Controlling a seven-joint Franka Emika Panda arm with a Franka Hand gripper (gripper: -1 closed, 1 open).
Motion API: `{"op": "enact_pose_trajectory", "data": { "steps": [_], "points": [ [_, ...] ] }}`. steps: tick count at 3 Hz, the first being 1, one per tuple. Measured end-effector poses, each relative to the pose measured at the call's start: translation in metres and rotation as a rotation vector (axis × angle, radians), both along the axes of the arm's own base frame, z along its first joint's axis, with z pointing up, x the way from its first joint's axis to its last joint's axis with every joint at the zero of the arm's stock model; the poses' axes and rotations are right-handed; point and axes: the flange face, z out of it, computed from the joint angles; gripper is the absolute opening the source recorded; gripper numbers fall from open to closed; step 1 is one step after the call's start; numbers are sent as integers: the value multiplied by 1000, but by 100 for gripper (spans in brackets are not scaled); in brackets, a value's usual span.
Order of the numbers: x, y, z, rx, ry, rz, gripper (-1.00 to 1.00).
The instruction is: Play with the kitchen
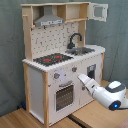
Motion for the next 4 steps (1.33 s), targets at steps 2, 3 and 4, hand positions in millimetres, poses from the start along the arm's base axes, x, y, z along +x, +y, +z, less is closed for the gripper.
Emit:
{"op": "enact_pose_trajectory", "data": {
  "steps": [2,3,4],
  "points": [
    [10,-9,-30,186,-37,-8,100],
    [20,-15,-43,290,-63,-17,100],
    [29,-20,-47,382,-89,-21,100]
  ]
}}
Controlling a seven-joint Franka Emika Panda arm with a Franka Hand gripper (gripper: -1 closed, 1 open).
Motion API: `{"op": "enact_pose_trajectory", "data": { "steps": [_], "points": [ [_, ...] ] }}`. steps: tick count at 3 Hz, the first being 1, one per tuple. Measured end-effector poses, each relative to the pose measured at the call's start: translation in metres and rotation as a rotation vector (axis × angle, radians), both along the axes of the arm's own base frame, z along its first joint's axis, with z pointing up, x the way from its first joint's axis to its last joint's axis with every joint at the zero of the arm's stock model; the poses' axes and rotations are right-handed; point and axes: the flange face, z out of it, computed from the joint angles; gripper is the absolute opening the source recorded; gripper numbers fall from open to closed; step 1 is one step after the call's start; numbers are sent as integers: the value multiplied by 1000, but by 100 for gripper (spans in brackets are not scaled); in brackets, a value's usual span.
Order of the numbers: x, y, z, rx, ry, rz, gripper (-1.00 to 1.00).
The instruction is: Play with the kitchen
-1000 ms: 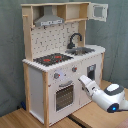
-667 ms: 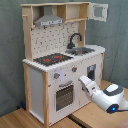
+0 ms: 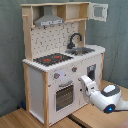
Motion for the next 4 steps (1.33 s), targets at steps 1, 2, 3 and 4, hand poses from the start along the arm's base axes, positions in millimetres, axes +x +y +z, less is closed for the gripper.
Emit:
{"op": "enact_pose_trajectory", "data": {
  "steps": [1,2,3,4],
  "points": [
    [12,-4,0,93,-19,0,100],
    [28,-13,-2,183,-33,-6,100],
    [44,-23,-8,257,-26,6,100],
    [54,-22,-16,276,14,57,100]
  ]
}}
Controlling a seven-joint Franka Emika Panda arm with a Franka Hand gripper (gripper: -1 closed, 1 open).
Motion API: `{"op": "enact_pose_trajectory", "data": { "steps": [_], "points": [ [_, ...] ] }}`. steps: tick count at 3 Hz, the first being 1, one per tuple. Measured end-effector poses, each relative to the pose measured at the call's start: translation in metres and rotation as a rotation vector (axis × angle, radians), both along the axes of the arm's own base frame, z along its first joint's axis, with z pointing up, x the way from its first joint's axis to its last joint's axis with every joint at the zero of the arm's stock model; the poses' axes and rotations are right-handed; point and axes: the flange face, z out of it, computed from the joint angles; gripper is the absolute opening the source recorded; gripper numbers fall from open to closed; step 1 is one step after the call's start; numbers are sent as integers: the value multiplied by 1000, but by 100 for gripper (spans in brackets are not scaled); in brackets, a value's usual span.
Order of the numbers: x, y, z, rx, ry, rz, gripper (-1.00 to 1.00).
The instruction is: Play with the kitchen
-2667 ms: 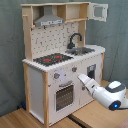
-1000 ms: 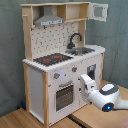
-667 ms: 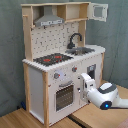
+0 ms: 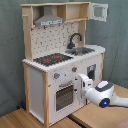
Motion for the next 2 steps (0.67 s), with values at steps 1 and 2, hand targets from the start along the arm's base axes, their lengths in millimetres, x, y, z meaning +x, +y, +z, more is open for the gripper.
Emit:
{"op": "enact_pose_trajectory", "data": {
  "steps": [1,2],
  "points": [
    [10,-2,-7,-31,30,49,100],
    [24,-9,-8,-81,56,80,100]
  ]
}}
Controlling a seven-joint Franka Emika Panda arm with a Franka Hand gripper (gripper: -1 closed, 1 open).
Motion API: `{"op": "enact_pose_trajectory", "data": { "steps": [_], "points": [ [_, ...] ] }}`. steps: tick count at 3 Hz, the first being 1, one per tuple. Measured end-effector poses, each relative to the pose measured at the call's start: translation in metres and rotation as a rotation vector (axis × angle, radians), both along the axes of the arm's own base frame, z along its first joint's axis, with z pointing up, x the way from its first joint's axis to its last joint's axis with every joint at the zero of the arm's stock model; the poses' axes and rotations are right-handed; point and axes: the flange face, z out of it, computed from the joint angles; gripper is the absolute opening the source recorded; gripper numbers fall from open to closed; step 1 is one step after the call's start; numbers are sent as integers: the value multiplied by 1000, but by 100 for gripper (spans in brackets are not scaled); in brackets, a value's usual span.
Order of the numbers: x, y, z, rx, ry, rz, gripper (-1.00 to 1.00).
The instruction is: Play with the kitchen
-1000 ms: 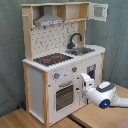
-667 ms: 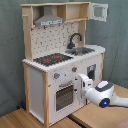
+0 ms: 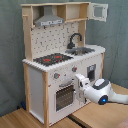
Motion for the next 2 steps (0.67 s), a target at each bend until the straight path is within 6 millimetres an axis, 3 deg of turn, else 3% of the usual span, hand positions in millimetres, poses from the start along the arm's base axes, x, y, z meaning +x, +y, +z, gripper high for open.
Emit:
{"op": "enact_pose_trajectory", "data": {
  "steps": [2],
  "points": [
    [18,-7,10,-73,38,38,100]
  ]
}}
